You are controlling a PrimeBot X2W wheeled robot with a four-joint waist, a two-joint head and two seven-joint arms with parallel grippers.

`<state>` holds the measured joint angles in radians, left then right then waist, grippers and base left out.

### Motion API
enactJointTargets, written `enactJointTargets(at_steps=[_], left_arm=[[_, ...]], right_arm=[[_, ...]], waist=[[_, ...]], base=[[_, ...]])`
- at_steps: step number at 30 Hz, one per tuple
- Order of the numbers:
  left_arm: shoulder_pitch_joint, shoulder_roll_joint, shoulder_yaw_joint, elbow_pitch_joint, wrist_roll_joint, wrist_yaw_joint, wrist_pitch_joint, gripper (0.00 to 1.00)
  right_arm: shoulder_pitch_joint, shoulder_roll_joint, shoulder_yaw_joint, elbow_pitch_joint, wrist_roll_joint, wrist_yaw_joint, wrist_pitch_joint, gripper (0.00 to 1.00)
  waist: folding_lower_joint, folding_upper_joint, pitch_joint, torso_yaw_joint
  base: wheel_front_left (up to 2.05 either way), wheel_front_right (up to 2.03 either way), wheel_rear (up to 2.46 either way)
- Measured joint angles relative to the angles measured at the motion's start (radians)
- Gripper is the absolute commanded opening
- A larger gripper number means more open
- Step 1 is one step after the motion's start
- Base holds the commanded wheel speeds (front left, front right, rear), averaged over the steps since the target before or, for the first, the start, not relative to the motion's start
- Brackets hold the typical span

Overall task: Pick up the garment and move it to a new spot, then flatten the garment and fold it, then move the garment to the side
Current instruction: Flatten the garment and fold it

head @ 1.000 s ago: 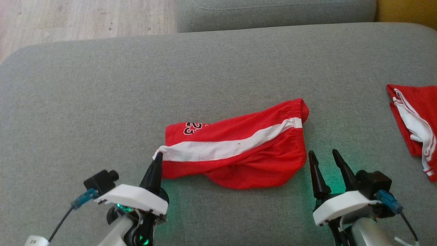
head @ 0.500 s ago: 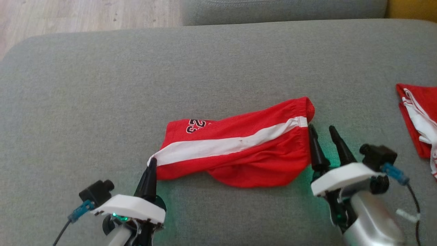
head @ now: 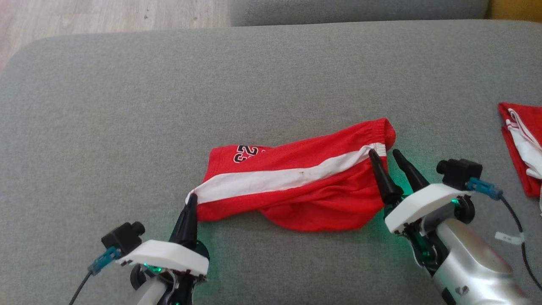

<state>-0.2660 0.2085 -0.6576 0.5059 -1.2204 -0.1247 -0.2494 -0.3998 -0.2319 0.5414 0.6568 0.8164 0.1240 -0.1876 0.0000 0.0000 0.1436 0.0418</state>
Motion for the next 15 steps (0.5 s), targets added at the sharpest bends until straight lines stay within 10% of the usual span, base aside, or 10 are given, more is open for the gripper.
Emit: enactJointTargets(at_steps=[15], left_arm=[[-0.002,0.000,-0.009,0.006,0.007,0.000,0.000,0.00]], right_arm=[[-0.087,-0.042,0.203,0.042,0.158,0.000,-0.003,1.00]], waist=[[0.0000,0.0000,0.009,0.014]], base=[[0.00,0.00,0.00]])
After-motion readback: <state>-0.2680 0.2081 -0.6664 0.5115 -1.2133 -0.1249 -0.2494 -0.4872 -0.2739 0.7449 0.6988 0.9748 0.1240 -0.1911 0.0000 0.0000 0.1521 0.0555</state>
